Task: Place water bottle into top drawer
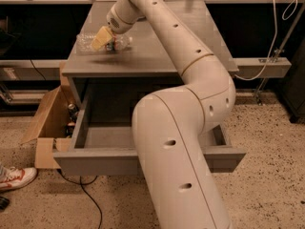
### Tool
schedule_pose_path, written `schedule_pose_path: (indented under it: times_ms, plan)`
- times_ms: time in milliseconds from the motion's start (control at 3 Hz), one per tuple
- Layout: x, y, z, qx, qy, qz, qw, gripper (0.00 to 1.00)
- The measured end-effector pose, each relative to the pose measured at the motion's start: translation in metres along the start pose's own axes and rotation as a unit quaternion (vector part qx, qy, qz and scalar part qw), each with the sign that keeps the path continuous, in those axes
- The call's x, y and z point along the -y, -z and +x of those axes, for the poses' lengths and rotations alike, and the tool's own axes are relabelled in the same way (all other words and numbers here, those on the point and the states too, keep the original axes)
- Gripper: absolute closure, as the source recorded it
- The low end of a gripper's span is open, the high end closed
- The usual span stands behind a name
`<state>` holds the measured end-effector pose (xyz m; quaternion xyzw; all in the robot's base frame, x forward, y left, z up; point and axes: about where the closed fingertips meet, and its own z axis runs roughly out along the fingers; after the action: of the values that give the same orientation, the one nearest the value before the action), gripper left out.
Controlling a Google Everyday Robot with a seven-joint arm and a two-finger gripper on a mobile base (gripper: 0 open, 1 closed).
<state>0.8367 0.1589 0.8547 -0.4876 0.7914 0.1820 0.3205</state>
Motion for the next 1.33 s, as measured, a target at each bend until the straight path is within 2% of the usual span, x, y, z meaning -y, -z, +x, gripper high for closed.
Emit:
schedule_pose_path:
  times_ms: [333, 667, 1000, 1333]
  plan:
    - [-0.002, -0.005, 0.002, 0.009, -0.007, -0.007, 0.9999, 0.48]
    - [-0.004, 0.002, 0.004, 0.02, 0.003, -0.011, 0.9997, 0.72]
    - [-0.011, 0.049, 0.026, 0.031, 0.024, -0.015, 0.9991, 1.0]
    - [-0.019, 0.084, 0.047, 0.039, 0.029, -0.005, 0.9988, 1.0]
